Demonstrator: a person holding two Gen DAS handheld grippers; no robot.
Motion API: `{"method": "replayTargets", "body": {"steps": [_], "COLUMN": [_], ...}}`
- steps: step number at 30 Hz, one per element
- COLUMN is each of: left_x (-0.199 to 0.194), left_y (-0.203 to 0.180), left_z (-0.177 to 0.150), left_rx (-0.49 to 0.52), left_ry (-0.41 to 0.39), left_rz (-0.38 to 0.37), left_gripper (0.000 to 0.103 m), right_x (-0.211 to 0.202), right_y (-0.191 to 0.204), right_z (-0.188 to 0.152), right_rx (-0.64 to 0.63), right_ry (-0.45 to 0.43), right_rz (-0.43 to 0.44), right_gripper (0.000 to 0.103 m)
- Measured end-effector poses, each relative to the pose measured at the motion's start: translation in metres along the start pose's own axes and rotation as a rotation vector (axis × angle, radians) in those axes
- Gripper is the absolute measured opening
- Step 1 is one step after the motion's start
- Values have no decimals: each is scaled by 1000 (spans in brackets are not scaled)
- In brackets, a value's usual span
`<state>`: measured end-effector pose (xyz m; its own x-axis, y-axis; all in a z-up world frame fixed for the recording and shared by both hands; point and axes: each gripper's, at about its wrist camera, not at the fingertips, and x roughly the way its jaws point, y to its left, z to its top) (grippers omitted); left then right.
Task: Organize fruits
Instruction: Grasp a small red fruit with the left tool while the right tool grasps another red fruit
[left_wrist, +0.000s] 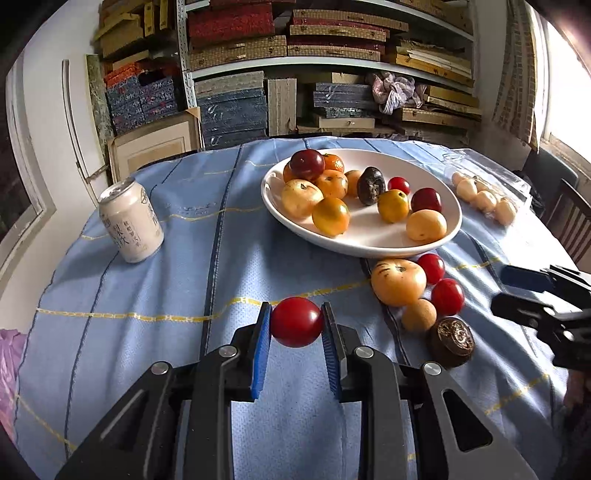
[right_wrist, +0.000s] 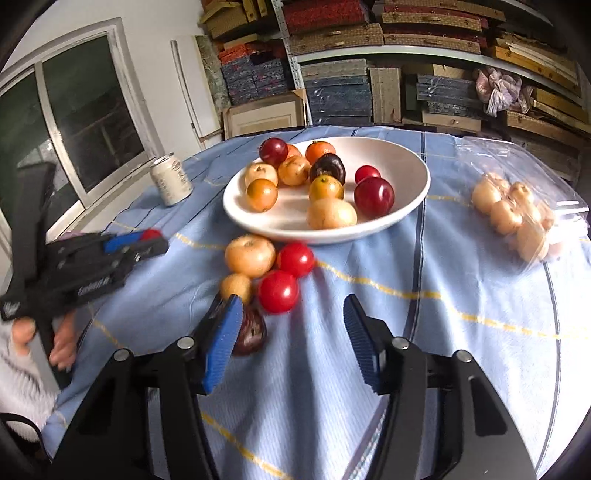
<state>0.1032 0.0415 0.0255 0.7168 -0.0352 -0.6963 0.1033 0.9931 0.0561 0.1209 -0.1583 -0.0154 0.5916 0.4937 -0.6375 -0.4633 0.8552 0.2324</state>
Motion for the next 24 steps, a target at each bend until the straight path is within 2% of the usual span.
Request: {"method": "replayTargets", "body": {"steps": [2, 5, 16, 24], "left_x": [0, 0, 4, 16], "left_y": [0, -2, -5, -6], "left_z": [0, -2, -3, -6], "left_rx": [-1, 12, 20, 26], "left_ry": [1, -3, 11, 44], "left_rz": [-19, -25, -48, -53], "left_gripper": [27, 27, 27, 27], "right_x": [13, 28, 47, 46], "right_y": [7, 12, 10, 9], "right_z": [5, 7, 8, 8], "right_rx": [-15, -22, 16, 17], "right_ry": [40, 74, 101, 100], "right_rz": [-5, -11, 9, 23], "right_gripper": [45, 37, 34, 30]}}
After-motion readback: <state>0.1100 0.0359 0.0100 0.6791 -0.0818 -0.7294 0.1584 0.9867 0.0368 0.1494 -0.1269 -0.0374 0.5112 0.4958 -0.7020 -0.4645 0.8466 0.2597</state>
